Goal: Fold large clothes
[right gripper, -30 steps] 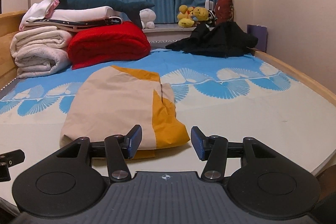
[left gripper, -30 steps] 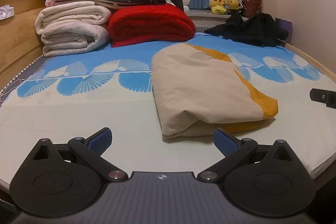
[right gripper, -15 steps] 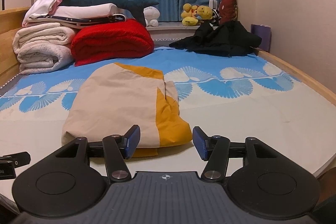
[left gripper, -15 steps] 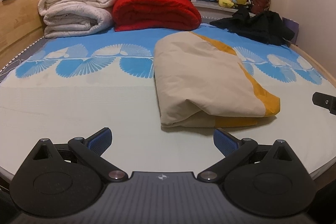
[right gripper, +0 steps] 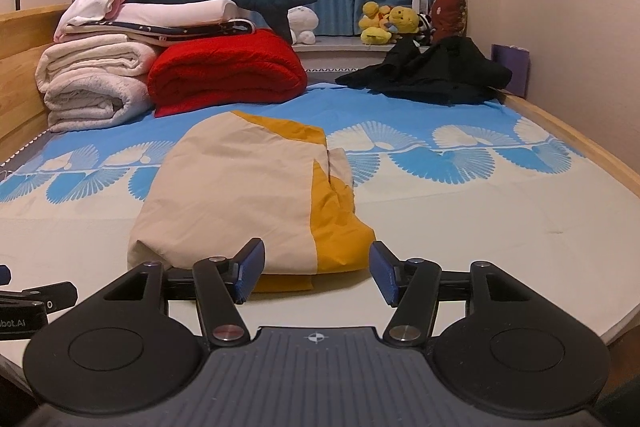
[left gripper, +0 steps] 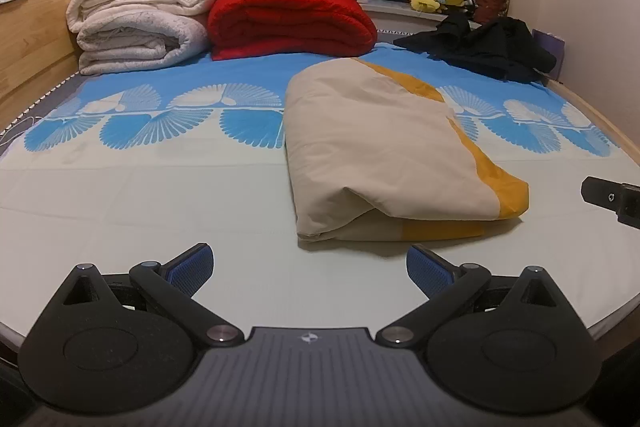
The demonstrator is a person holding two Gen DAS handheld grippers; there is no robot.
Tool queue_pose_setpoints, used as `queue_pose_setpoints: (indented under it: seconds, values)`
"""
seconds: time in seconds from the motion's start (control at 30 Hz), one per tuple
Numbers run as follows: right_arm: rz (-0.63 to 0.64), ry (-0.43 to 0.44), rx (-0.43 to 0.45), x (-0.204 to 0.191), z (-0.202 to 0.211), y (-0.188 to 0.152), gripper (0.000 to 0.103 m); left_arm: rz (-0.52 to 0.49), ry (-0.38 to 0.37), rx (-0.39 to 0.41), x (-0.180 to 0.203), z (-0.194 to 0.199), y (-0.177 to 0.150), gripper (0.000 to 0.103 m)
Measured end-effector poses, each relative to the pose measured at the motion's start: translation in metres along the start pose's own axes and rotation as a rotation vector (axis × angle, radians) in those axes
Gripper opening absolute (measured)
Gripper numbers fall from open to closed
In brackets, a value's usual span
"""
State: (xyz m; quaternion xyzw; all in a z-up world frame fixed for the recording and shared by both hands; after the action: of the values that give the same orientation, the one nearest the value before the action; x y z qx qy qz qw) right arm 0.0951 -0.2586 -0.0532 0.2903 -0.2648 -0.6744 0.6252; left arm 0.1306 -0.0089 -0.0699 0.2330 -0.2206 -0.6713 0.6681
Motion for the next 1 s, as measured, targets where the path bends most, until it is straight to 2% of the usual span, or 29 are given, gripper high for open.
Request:
queue_pose_setpoints:
  seconds: [1.0]
  values:
    - [0.008,0.009,-0.007,0.0004,-0.0015,-0.0005,0.062,-0.01,-0.019,0.002,0.0072,-0.0022,0.0002,0.103]
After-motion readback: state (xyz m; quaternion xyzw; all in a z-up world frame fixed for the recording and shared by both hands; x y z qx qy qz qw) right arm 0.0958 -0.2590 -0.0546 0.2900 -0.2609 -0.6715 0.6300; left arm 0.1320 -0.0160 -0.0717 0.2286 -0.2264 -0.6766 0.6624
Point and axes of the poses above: each gripper's, at about its wrist camera, not at the fingertips, and z roughly against the way its jaws point, x to its right, y to its top, the point moved 8 cm from there along -z, roughly the way its jaws point, and after that the axes turned 14 degrees about -x, right-handed, at the moved point
